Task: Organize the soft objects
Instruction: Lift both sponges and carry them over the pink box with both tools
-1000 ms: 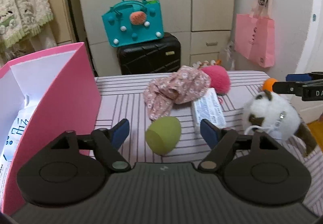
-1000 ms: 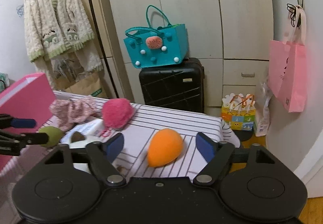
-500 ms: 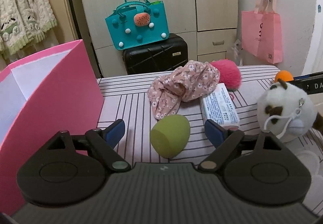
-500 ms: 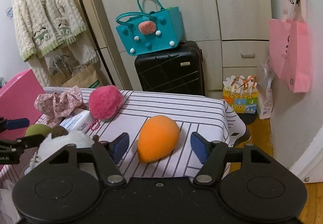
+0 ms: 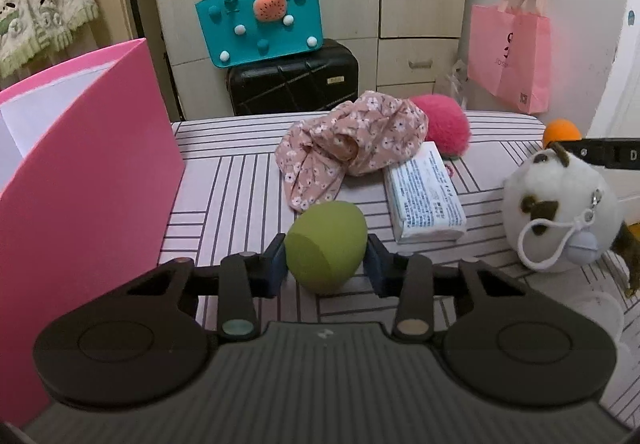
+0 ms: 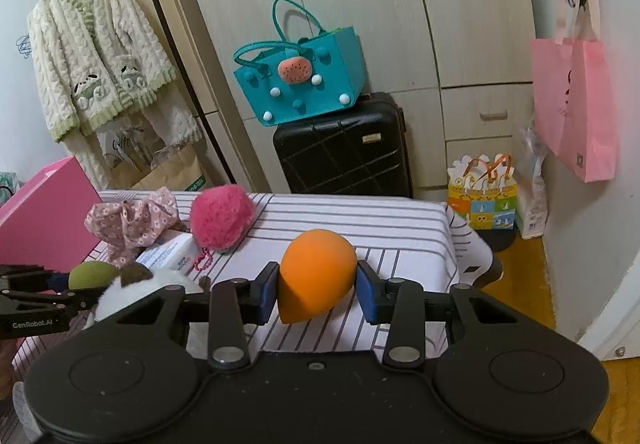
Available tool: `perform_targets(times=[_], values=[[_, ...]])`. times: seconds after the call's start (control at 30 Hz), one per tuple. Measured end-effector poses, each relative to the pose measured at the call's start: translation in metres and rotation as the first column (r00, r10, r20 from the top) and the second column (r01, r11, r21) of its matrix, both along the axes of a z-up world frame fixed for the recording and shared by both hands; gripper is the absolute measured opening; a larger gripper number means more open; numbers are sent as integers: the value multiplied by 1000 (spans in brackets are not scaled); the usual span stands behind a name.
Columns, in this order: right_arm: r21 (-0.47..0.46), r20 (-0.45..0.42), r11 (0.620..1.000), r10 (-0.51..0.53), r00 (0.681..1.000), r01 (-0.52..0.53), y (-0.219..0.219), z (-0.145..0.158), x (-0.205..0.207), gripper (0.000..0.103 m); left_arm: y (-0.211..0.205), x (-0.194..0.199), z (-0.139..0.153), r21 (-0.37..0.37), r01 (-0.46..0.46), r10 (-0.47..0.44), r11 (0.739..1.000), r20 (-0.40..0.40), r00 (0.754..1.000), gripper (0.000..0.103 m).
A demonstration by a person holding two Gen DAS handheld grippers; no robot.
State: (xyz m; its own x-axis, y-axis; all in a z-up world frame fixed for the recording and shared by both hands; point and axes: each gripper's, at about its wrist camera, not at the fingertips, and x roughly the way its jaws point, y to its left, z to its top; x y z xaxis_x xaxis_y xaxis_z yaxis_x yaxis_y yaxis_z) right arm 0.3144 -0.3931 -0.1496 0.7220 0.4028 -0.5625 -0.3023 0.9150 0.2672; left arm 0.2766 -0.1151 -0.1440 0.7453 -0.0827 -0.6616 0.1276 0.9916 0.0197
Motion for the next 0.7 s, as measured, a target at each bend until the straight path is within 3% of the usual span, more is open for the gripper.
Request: perform_targets(times=[0.5,0.7], values=[[-39,124,997,69,990,-64,27,62,-77,46,11,-46,37,-81,50,-46,995,50,998,38],[-20,90,992,126,988,-125,48,75,-107,46,23,-75,57,-132,106,-101,986,49,994,38]])
